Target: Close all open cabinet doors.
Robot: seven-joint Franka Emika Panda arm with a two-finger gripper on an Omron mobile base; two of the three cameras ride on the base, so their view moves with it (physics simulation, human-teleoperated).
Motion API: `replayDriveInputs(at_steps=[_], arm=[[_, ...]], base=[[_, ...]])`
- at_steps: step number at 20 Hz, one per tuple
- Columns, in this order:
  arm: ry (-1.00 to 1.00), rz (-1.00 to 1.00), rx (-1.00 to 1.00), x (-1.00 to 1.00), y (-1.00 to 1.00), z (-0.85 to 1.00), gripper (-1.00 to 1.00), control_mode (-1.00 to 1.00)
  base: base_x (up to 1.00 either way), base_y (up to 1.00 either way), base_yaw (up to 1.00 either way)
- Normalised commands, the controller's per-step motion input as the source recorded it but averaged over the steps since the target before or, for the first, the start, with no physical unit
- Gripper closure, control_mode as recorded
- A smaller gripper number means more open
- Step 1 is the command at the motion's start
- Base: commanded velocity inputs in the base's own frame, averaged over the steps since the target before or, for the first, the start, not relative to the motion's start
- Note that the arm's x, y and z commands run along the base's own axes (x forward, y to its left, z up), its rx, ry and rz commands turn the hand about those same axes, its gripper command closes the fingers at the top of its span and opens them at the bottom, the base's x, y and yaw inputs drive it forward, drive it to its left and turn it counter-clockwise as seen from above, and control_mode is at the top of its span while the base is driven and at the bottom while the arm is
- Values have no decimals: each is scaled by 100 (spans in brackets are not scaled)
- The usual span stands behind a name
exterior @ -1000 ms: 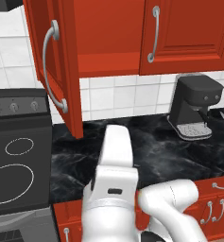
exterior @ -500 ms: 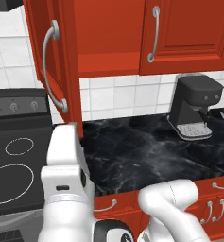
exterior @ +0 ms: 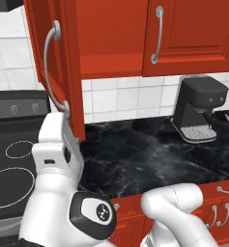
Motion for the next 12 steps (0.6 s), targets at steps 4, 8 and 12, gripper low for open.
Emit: replayDriveInputs(at_steps=[4,8,12], arm=[[-9,-1,-12,7,24,-4,-100,-100],[-1,0,-4,27,14,-1,-100,-100],[0,0,0,46,8,0,-100,-100]], base=[[0,0,0],[0,0,0],[0,0,0]])
